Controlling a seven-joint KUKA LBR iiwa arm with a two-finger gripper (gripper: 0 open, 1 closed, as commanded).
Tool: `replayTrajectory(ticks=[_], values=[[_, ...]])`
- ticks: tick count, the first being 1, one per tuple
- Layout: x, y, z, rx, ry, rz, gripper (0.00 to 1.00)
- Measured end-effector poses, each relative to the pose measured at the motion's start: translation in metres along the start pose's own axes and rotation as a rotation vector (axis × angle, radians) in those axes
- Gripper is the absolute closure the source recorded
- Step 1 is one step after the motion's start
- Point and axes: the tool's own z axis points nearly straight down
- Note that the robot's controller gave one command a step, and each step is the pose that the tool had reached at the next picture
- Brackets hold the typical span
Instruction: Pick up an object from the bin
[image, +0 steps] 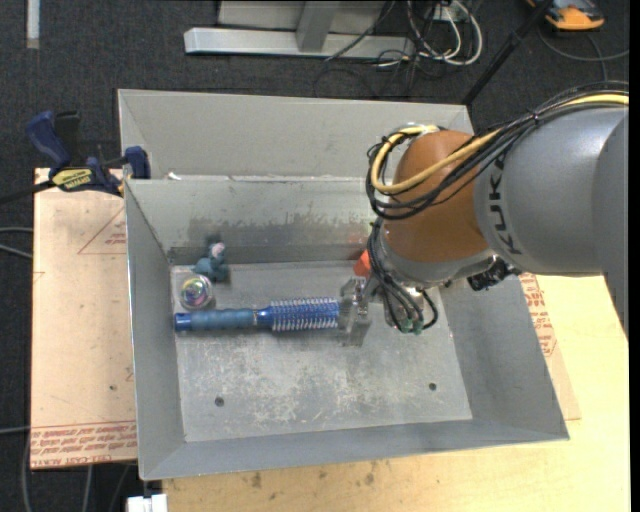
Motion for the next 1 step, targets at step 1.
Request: replayTrajectory(ticks=[1], values=[[-0.0015,-0.0059,-0.0027,0.004,-0.004,0.007,0.00]])
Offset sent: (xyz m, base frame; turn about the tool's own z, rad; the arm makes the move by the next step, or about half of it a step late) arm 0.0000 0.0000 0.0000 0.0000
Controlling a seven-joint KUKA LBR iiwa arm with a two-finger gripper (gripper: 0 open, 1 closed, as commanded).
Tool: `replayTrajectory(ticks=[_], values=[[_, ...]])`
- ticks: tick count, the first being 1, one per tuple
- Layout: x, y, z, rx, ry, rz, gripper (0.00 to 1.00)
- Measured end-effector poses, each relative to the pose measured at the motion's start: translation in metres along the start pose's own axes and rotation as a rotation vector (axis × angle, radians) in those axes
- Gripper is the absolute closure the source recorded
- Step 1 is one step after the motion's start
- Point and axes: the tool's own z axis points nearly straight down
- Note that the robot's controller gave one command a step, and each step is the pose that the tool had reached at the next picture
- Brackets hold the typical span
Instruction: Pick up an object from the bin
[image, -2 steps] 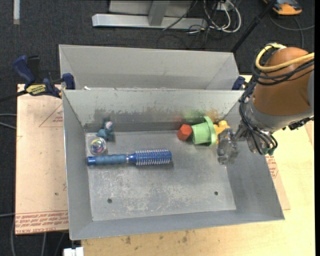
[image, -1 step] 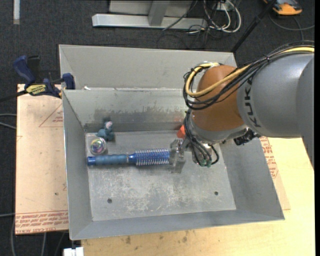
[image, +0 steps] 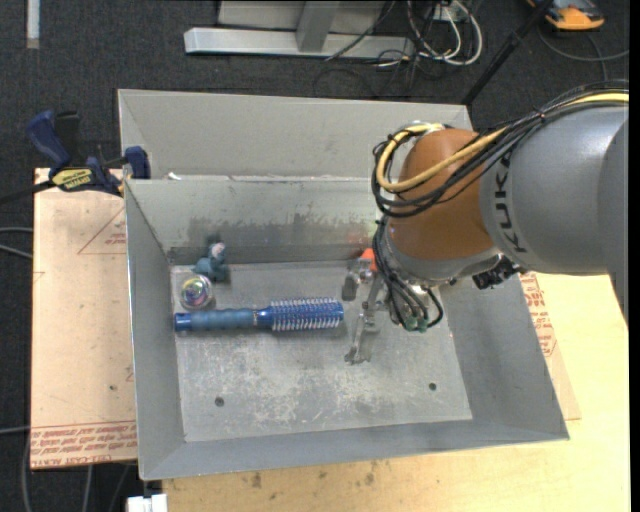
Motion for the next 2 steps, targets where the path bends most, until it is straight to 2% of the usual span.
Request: replayTrajectory(ticks=[1,2], values=[[-0.018,0.006,0.031,0.000,0.000,-0.040,0.00],[-0.057,0.014,0.090,-0.001,-0.001,-0.197,0.00]])
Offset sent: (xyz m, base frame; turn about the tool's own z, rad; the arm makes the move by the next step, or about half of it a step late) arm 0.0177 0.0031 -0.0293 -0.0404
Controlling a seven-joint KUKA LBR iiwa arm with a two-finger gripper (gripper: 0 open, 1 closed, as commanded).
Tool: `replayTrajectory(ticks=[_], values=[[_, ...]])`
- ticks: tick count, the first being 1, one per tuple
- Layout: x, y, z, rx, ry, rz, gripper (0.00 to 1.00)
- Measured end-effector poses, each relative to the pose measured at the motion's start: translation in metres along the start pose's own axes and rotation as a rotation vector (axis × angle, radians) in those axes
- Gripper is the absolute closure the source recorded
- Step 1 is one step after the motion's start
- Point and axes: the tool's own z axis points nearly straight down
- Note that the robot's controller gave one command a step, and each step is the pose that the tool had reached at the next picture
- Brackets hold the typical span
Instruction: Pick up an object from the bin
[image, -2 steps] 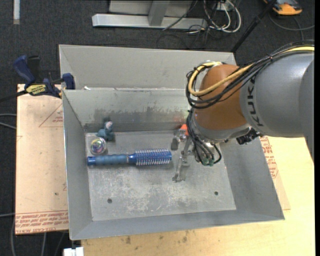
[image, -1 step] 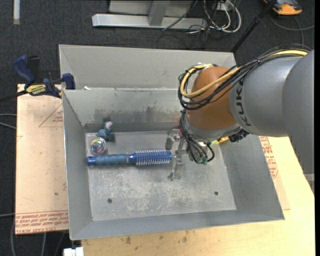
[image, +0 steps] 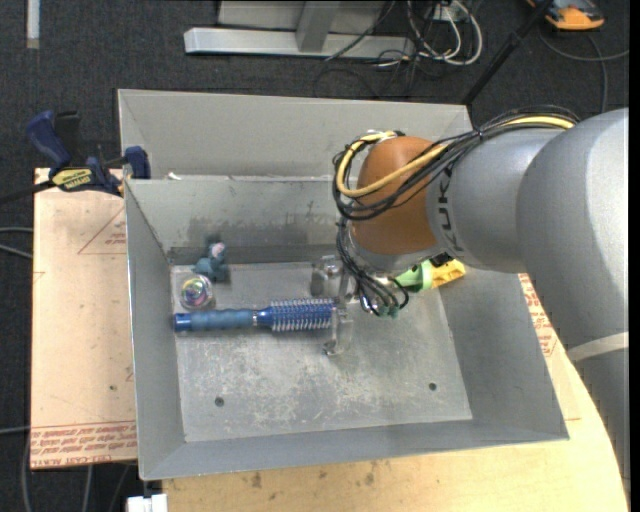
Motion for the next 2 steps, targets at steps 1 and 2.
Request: replayTrajectory(ticks=[1,2], values=[[0.000,0.000,-0.001,0.001,-0.001,-0.001,1.00],[0.023,0.002,-0.158,0.001,-0.008,0.047,1.00]])
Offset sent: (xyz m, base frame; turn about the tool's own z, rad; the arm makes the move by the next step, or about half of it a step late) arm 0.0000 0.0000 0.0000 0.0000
